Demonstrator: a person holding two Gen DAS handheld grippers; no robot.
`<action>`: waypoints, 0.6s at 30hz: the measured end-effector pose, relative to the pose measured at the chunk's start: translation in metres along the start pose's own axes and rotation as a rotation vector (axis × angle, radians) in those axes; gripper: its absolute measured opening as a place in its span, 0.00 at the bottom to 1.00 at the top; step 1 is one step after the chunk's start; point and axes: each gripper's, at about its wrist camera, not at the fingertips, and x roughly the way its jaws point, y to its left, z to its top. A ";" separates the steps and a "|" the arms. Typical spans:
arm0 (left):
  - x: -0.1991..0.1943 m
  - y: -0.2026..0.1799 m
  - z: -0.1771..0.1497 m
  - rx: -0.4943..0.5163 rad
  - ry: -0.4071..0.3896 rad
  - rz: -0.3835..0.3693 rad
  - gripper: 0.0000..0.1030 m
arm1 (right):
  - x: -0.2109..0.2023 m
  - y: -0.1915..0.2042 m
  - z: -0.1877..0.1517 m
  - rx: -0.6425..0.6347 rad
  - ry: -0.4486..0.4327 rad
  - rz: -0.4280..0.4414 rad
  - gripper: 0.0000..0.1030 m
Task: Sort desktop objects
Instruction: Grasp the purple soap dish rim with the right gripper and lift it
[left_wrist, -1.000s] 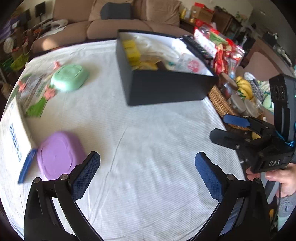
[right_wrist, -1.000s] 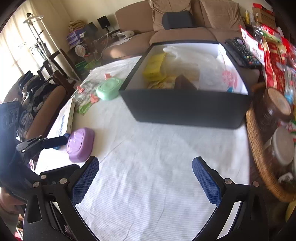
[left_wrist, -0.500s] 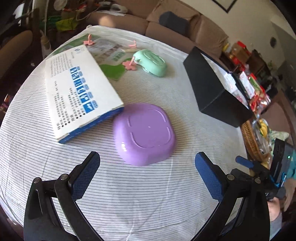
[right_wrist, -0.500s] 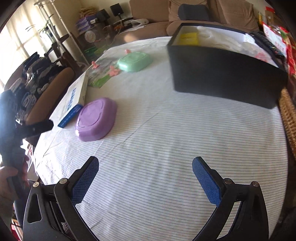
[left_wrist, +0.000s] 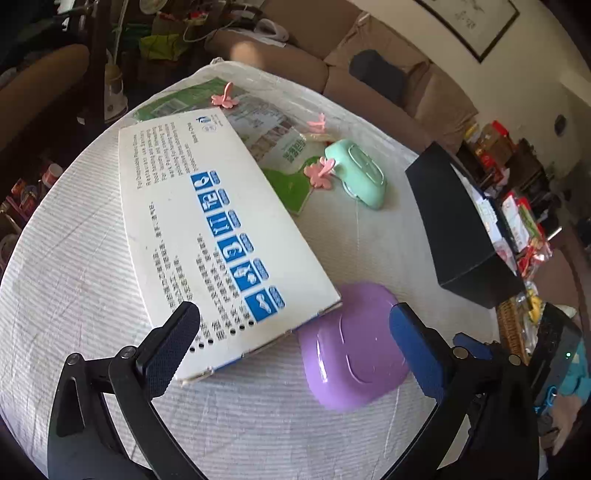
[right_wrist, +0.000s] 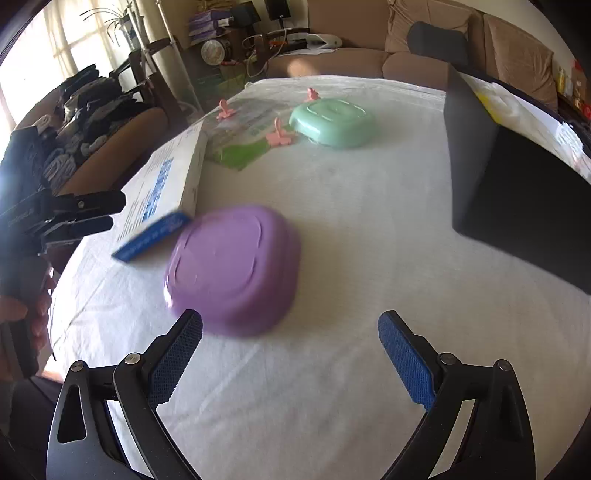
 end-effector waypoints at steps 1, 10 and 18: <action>0.005 0.002 0.004 -0.004 0.012 -0.006 1.00 | 0.005 -0.001 0.007 0.013 -0.005 0.005 0.95; 0.021 -0.027 -0.023 0.075 0.126 -0.063 1.00 | 0.041 -0.017 0.022 0.159 0.011 0.134 0.76; 0.032 -0.043 -0.049 0.058 0.240 -0.168 1.00 | 0.040 -0.023 0.001 0.299 0.017 0.265 0.65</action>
